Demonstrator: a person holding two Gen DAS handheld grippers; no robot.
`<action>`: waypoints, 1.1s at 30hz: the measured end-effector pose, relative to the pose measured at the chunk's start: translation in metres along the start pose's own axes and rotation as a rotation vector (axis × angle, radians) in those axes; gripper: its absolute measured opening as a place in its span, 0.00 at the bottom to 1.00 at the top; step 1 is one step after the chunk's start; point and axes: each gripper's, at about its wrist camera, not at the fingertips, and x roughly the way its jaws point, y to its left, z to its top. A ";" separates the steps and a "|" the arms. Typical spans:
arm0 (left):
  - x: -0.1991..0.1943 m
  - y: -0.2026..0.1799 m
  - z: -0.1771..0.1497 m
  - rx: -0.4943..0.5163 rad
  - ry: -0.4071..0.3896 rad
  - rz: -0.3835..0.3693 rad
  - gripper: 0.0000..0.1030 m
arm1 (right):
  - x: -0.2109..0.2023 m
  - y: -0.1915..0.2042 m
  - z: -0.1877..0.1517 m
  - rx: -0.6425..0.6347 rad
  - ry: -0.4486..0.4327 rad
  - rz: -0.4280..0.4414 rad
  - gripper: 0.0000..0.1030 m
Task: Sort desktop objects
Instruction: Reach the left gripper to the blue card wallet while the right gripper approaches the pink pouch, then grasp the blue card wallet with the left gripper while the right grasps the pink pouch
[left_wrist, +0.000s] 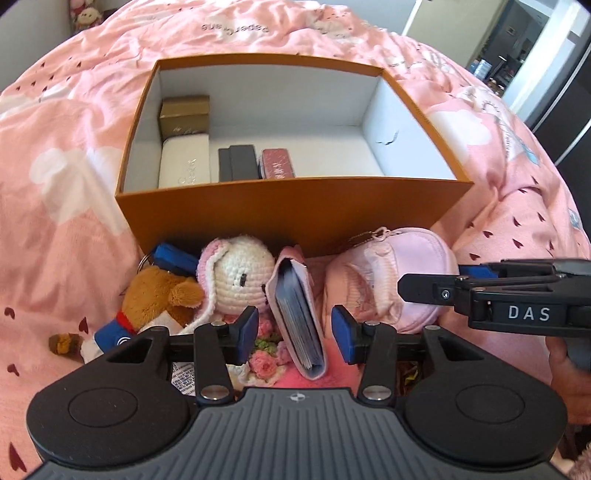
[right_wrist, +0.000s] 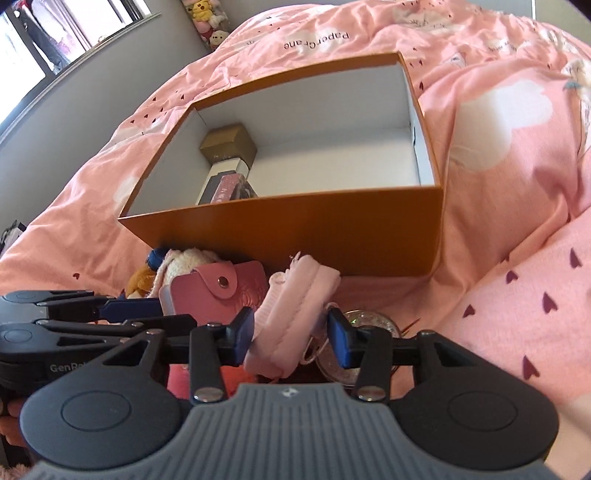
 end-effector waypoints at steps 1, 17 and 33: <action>0.001 0.000 0.000 -0.006 -0.004 0.000 0.49 | 0.002 -0.001 0.001 0.013 0.002 0.011 0.46; -0.001 -0.042 -0.002 0.195 -0.108 0.083 0.25 | 0.001 -0.006 -0.010 0.002 -0.020 0.002 0.33; 0.001 -0.043 0.003 0.177 -0.114 0.099 0.18 | -0.014 -0.009 -0.010 0.012 -0.081 -0.001 0.22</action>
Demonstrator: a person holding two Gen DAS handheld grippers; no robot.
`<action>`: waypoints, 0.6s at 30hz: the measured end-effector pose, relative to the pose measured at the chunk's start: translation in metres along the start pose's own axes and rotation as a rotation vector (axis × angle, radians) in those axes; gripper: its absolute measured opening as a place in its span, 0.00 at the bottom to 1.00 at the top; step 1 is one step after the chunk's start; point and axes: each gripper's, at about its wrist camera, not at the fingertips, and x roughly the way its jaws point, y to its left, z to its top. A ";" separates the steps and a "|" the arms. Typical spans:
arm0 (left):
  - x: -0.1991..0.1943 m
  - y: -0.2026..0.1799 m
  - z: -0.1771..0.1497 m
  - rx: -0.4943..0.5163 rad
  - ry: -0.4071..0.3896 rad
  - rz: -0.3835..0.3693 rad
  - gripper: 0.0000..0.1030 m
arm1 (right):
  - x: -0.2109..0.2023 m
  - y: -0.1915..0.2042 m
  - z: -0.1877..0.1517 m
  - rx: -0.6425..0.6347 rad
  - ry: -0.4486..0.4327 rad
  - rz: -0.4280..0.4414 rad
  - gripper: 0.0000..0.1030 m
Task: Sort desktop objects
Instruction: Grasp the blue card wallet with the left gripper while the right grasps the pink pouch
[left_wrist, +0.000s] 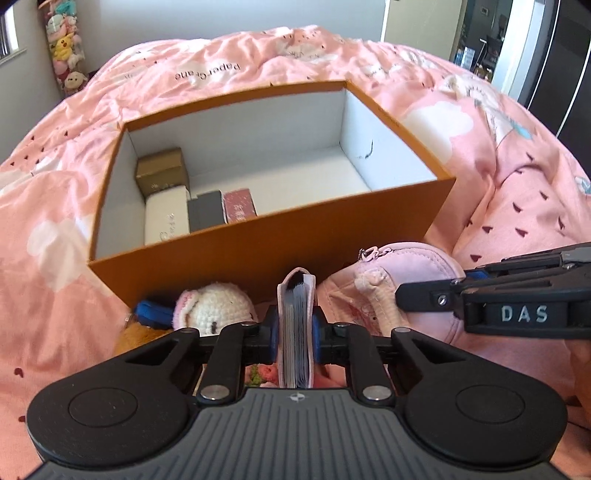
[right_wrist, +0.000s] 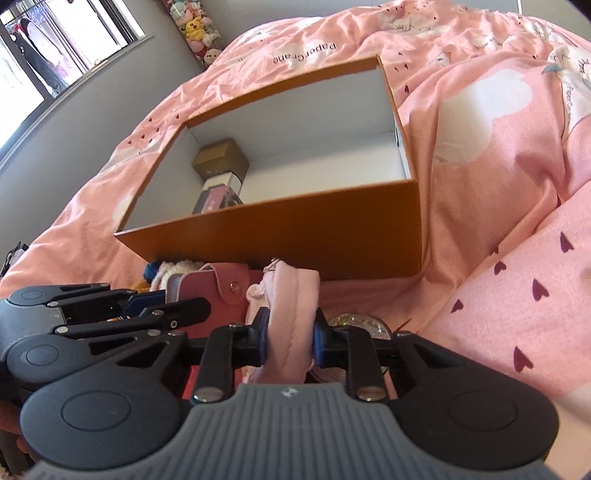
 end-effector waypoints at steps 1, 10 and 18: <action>-0.004 0.001 0.001 -0.006 -0.008 -0.003 0.18 | -0.004 0.002 0.001 -0.008 -0.014 -0.002 0.22; -0.048 0.019 0.020 -0.099 -0.050 -0.092 0.18 | -0.043 0.015 0.020 -0.049 -0.144 0.021 0.22; -0.081 0.032 0.049 -0.124 -0.119 -0.148 0.18 | -0.071 0.011 0.044 -0.018 -0.249 0.071 0.21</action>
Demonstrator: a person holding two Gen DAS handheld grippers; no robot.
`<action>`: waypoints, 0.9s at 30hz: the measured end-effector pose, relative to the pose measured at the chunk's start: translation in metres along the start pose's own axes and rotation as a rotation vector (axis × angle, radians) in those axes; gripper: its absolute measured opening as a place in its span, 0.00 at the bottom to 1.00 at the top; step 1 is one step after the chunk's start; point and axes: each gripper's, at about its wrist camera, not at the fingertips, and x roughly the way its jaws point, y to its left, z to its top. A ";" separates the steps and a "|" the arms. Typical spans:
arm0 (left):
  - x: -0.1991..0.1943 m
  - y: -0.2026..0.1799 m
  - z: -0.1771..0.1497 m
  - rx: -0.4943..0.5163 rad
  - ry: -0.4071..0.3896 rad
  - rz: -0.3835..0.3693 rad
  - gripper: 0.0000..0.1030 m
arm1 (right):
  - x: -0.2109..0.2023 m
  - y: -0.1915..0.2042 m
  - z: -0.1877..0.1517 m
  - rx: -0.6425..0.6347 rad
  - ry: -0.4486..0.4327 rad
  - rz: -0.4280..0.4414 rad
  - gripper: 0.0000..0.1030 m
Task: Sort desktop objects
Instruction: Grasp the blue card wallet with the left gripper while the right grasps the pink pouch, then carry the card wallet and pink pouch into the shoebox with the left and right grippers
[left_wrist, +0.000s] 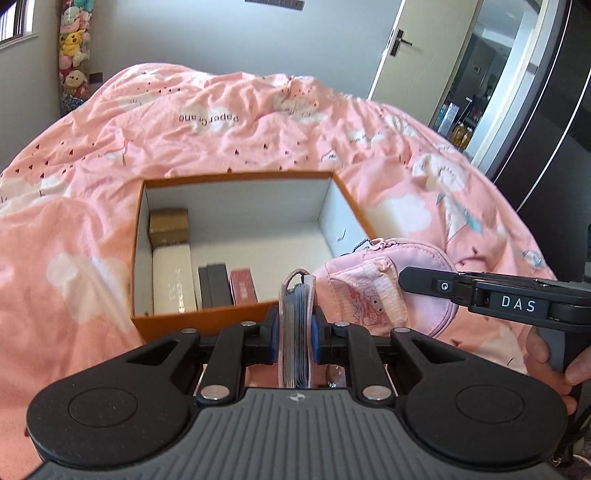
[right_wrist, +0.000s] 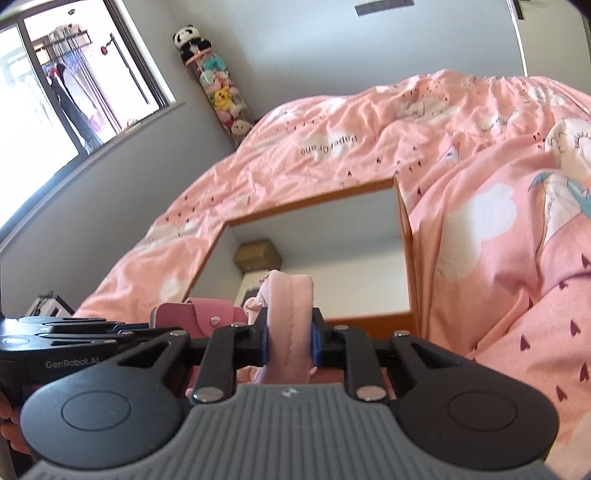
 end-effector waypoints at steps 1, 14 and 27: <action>-0.003 0.000 0.005 0.002 -0.012 -0.007 0.18 | -0.003 0.000 0.005 -0.002 -0.018 0.003 0.21; 0.030 -0.001 0.074 0.038 -0.033 -0.005 0.18 | 0.022 -0.015 0.057 -0.044 -0.111 -0.095 0.21; 0.130 0.008 0.073 0.049 0.309 0.064 0.18 | 0.102 -0.028 0.042 -0.118 0.178 -0.147 0.22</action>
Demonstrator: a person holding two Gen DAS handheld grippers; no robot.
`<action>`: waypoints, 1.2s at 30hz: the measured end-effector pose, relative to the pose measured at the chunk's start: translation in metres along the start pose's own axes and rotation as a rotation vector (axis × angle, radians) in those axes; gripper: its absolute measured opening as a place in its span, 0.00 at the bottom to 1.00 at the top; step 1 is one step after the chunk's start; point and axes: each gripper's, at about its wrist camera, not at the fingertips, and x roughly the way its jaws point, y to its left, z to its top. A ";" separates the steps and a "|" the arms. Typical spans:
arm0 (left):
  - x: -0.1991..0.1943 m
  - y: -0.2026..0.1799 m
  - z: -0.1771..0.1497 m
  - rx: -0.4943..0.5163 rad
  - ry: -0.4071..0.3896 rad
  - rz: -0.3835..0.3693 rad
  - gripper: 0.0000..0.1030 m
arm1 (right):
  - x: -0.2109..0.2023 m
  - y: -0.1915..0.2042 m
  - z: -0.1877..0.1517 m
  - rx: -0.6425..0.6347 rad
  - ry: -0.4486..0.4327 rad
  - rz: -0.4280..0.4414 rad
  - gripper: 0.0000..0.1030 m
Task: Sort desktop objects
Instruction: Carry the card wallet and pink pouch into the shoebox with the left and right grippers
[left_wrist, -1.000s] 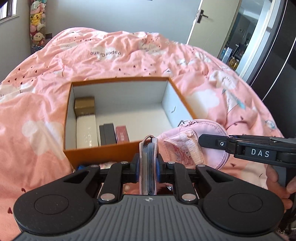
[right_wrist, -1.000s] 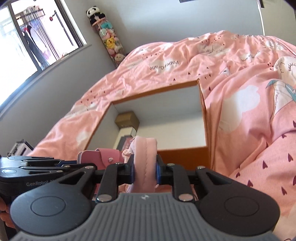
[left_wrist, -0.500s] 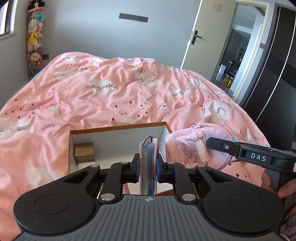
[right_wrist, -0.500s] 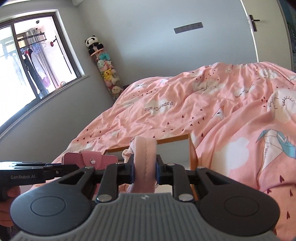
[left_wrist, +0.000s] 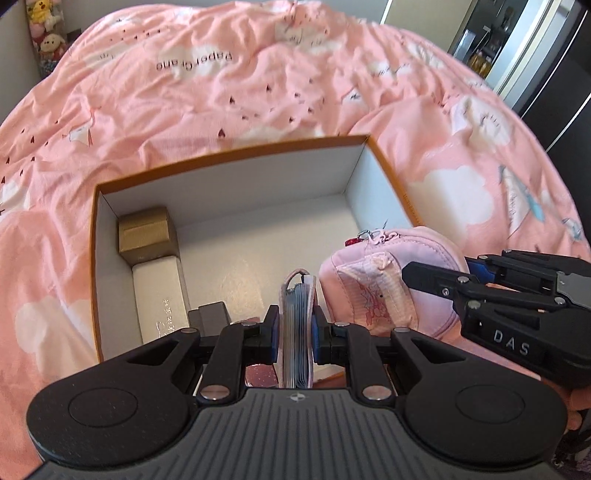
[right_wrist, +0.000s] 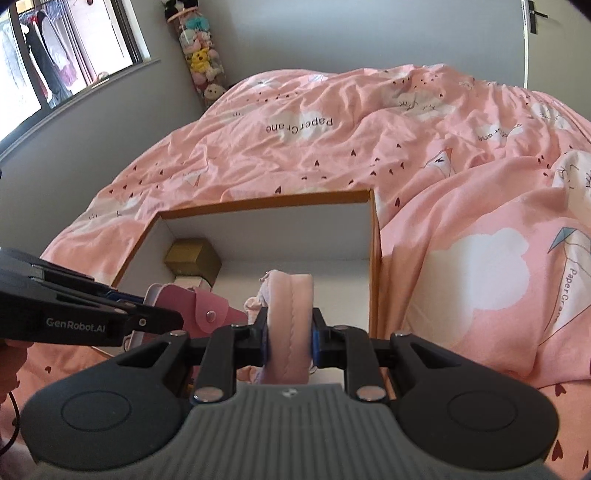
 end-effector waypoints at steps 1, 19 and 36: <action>0.004 -0.001 0.001 0.003 0.015 0.009 0.18 | 0.004 0.001 0.001 -0.007 0.013 -0.005 0.22; 0.045 0.015 0.011 -0.110 0.184 -0.024 0.24 | 0.060 0.007 -0.001 0.045 0.202 0.058 0.23; -0.015 0.050 -0.011 -0.183 -0.075 -0.038 0.31 | 0.071 0.028 0.005 0.068 0.253 0.123 0.33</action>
